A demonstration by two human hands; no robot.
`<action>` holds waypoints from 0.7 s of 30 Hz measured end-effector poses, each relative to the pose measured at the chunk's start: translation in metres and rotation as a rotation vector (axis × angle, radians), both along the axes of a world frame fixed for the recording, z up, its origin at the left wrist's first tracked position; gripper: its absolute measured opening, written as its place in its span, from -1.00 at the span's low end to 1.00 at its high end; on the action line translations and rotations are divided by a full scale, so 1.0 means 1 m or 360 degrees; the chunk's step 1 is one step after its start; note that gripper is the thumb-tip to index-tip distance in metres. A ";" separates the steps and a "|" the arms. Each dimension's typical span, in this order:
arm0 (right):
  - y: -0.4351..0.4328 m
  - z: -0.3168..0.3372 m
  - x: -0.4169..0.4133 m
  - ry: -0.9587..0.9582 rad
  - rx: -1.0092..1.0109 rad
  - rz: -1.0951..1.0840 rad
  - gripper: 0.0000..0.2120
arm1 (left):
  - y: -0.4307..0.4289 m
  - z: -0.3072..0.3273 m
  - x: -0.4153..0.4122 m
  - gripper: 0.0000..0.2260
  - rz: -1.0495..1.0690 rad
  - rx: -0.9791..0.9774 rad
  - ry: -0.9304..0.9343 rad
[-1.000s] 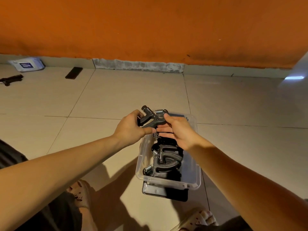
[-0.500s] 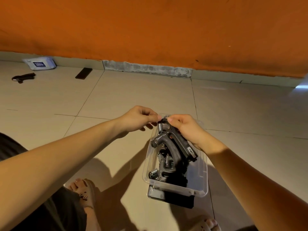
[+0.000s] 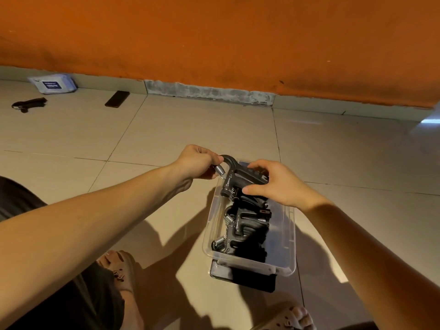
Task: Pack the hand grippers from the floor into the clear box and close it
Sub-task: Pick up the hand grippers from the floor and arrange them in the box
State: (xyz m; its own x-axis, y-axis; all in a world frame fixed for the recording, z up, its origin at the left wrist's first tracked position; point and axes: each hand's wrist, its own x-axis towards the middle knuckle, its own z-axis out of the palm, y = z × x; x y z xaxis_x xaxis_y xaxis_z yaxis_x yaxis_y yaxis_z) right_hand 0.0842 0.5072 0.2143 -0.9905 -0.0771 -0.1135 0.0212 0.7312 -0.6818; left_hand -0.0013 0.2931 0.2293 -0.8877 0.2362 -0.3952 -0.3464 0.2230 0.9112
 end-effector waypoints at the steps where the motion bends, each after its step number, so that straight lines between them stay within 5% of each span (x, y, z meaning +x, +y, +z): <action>1: 0.001 -0.003 0.001 0.0038 0.0141 0.0030 -0.51 | 0.002 -0.004 0.001 -0.95 0.0007 0.0019 -0.0057; 5: 0.009 -0.015 0.002 0.0109 0.0474 0.0085 -0.51 | 0.010 -0.024 0.012 -0.95 -0.0044 0.0009 -0.0148; 8: 0.016 -0.029 0.005 0.0007 0.0579 0.0164 -0.54 | 0.004 -0.050 0.014 -0.92 -0.0369 -0.0243 0.0081; 14: 0.024 -0.073 0.009 -0.0318 0.0761 0.0120 -0.42 | -0.020 -0.089 0.023 -0.17 -0.1517 -0.1456 0.0850; 21: 0.014 -0.109 -0.006 -0.0499 0.0840 0.0104 -0.35 | -0.033 -0.103 0.018 0.14 -0.1882 -0.1669 0.1021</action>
State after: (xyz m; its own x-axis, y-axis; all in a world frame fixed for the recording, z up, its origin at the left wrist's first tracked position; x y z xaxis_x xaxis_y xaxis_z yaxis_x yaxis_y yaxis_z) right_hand 0.0778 0.5211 0.1053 -0.8990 0.0095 -0.4379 0.1058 0.9749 -0.1960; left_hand 0.0170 0.2598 0.1262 -0.4995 0.7248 -0.4745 0.7727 0.6204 0.1342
